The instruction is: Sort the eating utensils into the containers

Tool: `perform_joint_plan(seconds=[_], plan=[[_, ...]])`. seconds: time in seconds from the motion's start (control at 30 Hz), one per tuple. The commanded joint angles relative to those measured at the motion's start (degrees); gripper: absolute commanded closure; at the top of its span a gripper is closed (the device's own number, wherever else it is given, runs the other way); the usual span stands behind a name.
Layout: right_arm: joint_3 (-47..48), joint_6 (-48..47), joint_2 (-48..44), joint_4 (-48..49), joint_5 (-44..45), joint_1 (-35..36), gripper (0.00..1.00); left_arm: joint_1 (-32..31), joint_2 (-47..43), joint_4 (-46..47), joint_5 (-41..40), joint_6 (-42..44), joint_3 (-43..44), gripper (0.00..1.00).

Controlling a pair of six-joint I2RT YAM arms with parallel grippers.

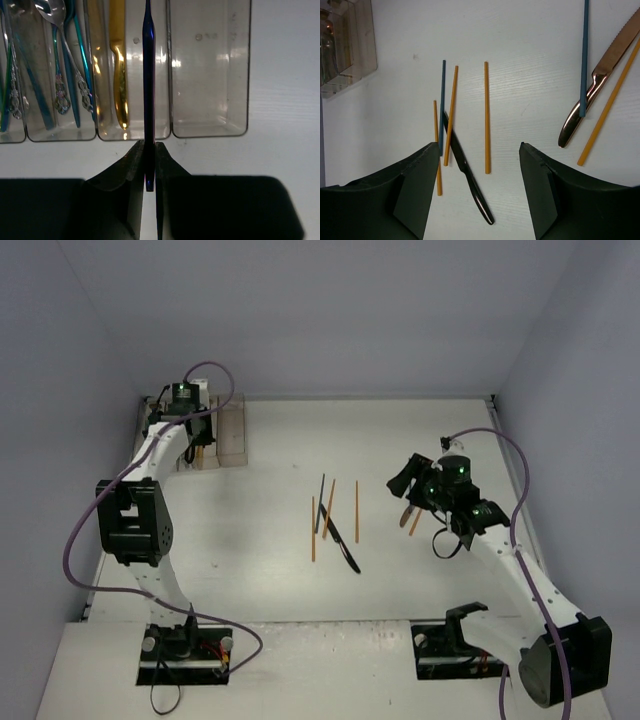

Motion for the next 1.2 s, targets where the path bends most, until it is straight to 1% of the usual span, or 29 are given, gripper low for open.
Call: perform_joint_plan(seconds=[0.0, 0.07, 0.13, 0.23, 0.57, 0.87, 0.97, 1.03, 1.13, 1.17], plan=[[-0.6, -2.7, 0.1, 2.4, -2.3, -0.3, 0.38, 1.4, 3.5, -0.6, 0.1, 3.8, 8.0, 1.0], [-0.8, -3.0, 0.3, 2.4, -2.8, -0.6, 0.38, 1.4, 5.2, -0.9, 0.0, 4.3, 9.2, 1.0], [-1.0, -3.2, 0.5, 2.3, -3.3, -0.8, 0.38, 3.0, 6.8, -0.9, -0.2, 4.7, 9.9, 1.0], [-1.3, -3.8, 0.9, 2.2, -3.7, -0.9, 0.38, 3.9, 8.2, -0.9, -0.1, 5.0, 10.6, 1.0], [-1.6, -3.3, 1.9, 2.1, -4.5, -1.1, 0.38, 4.3, 8.5, 0.6, 0.0, 3.2, 7.3, 1.0], [-2.8, -3.0, 1.2, 2.2, -5.2, -1.1, 0.38, 4.4, 11.0, 3.2, 1.8, 1.9, 7.6, 1.0], [-3.2, -3.0, 1.2, 2.2, -5.3, -1.1, 0.38, 4.4, 11.3, 3.3, 2.0, 1.6, 7.8, 0.93], [-3.4, -3.1, 1.4, 2.2, -5.0, -1.1, 0.38, 4.4, 11.1, 3.6, 1.4, 1.3, 7.2, 0.91], [-3.7, -3.8, 1.5, 2.1, -4.3, -1.1, 0.38, 4.4, 10.8, 3.9, 0.9, 1.1, 6.7, 0.85], [-3.7, -4.1, 1.5, 2.1, -4.1, -1.1, 0.38, 4.4, 10.7, 3.8, 0.9, 1.0, 6.6, 0.85]])
